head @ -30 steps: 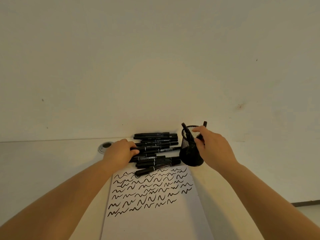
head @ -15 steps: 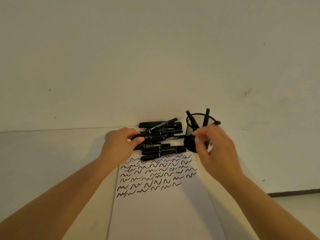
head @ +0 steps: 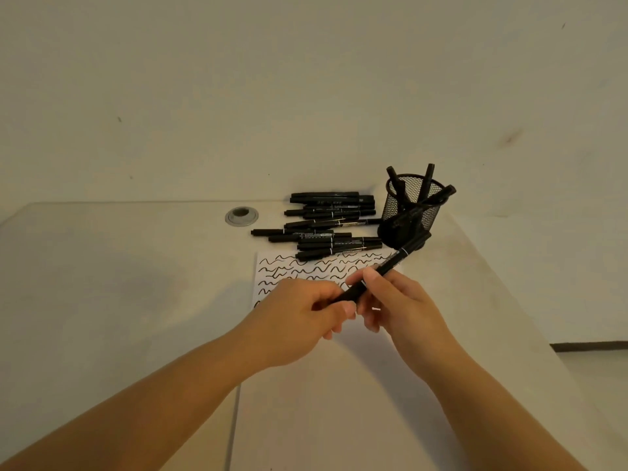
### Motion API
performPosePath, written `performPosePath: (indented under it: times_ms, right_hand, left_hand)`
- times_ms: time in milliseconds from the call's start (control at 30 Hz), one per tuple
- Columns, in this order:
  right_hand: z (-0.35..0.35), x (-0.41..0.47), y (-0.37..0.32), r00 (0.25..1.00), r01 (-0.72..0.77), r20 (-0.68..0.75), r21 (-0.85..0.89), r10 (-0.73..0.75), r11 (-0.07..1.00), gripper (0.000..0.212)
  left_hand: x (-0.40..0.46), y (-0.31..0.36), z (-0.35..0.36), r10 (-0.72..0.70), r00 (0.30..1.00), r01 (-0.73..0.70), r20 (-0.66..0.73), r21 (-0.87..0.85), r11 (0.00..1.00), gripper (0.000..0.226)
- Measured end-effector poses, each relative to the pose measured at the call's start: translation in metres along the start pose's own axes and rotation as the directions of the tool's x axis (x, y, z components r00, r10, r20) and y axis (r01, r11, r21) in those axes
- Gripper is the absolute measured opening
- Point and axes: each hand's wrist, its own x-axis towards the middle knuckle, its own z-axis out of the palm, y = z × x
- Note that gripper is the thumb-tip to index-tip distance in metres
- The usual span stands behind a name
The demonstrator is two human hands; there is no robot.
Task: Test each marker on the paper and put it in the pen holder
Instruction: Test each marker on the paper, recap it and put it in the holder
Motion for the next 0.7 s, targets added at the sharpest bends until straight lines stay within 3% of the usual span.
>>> performPosePath:
  times_ms: [167, 233, 300, 433, 567, 700]
  right_hand:
    - [0.004, 0.001, 0.005, 0.968, -0.090, -0.224, 0.114, 0.113, 0.989, 0.031]
    - [-0.014, 0.010, 0.001, 0.901, -0.039, -0.403, 0.297, 0.163, 0.954, 0.031]
    - [-0.040, 0.012, -0.002, 0.839, 0.047, -0.536, 0.237, 0.090, 0.970, 0.032]
    - [-0.058, 0.009, 0.013, 0.864, -0.003, -0.500, -0.141, -0.068, 0.990, 0.021]
    - [-0.052, 0.020, 0.017, 0.921, 0.046, -0.371, -0.203, -0.120, 0.978, 0.006]
    - [-0.045, 0.021, 0.029, 0.927, 0.105, -0.331, -0.218, -0.175, 0.970, 0.010]
  left_hand:
    - [-0.007, 0.002, 0.017, 0.131, 0.968, -0.054, -0.215, 0.333, 0.942, 0.025]
    - [-0.012, -0.005, 0.018, 0.204, 0.946, -0.065, -0.252, 0.468, 0.881, 0.022]
    - [-0.018, -0.016, 0.013, 0.193, 0.949, -0.052, -0.249, 0.481, 0.875, 0.021]
    - [-0.018, -0.029, 0.008, 0.132, 0.972, -0.031, -0.195, 0.450, 0.892, 0.016]
    - [-0.007, -0.025, 0.016, 0.161, 0.969, -0.059, -0.187, 0.457, 0.888, 0.015]
    - [-0.006, -0.032, 0.018, 0.165, 0.970, -0.073, -0.179, 0.432, 0.899, 0.015]
